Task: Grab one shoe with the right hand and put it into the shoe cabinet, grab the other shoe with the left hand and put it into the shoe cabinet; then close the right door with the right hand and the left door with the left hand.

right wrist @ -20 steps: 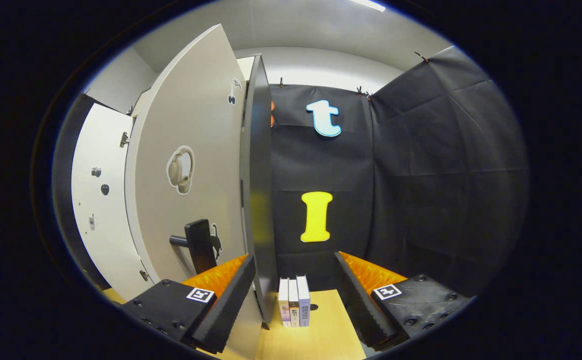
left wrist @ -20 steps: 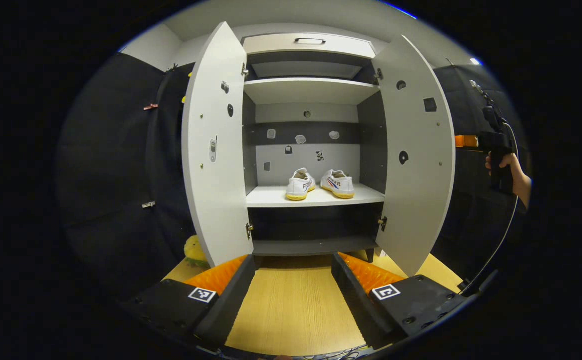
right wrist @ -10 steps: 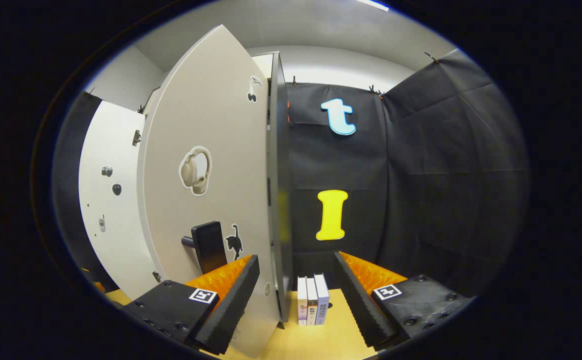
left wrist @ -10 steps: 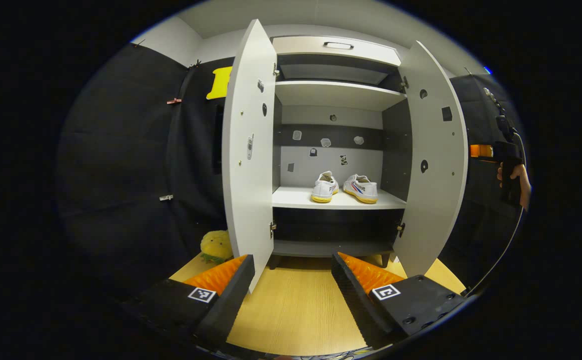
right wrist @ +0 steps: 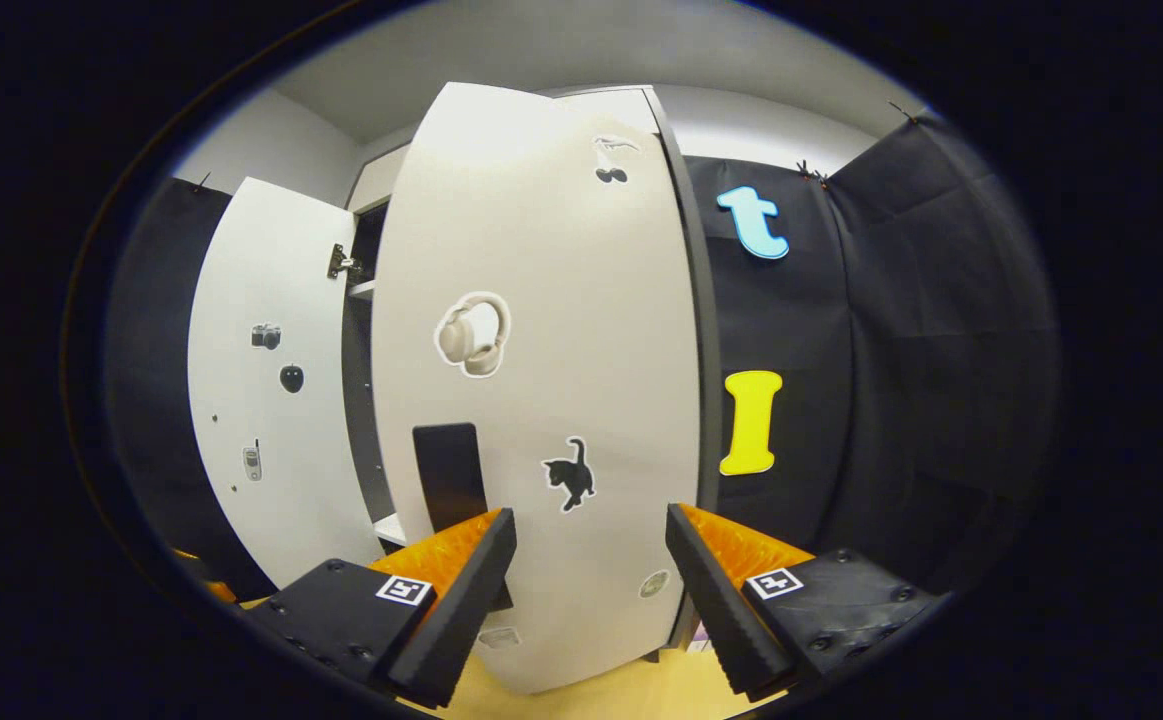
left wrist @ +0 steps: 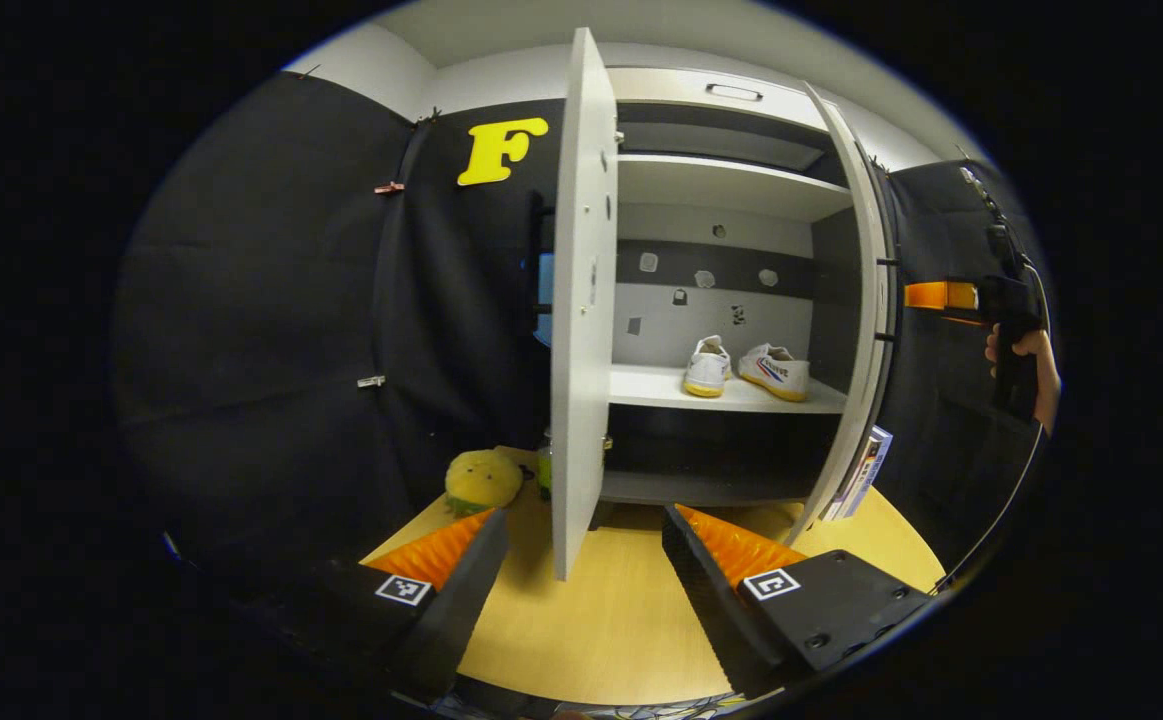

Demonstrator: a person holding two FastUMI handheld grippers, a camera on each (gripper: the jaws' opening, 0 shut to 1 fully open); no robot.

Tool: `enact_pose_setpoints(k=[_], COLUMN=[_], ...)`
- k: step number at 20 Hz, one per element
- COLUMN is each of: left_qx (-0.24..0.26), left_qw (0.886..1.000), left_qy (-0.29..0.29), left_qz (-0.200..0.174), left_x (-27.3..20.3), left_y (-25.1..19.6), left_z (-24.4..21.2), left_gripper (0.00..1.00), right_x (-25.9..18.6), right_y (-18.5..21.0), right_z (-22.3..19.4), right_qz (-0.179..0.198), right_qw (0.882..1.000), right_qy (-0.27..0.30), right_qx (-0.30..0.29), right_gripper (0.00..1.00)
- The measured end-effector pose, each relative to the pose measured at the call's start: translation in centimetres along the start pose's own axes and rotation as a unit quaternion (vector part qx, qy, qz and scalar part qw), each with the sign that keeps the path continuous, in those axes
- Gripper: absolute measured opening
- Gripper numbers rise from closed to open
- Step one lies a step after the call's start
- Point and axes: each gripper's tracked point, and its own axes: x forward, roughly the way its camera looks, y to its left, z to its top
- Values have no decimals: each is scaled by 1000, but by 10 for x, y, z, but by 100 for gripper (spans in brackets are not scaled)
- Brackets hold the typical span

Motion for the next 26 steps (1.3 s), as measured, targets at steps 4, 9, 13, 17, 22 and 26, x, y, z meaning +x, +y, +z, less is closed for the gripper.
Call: enact_pose_setpoints(k=[4,9,13,17,22,26], left_qx=[-9,-5,-10,-7,-14,0], left_qw=[1000,999,998,992,985,982], left_qy=[-16,-36,-63,-97,-109,-112], left_qz=[10,13,-23,-77,-132,-152], left_x=[3,30,65,99,142,162], left_y=[42,106,129,132,120,101], left_z=[10,34,78,131,174,190], left_gripper=[97,97,95,95,95,95], right_x=[-21,-60,-90,-123,-157,-169], right_y=[20,26,32,28,34,40], right_z=[-22,-83,-129,-163,-186,-202], right_qz=[-12,-57,-96,-145,-183,-202], right_qw=[1000,997,990,981,972,966], right_qy=[4,53,96,124,144,151], right_qx=[-6,2,35,38,45,55], right_gripper=[99,99,100,99,98,98])
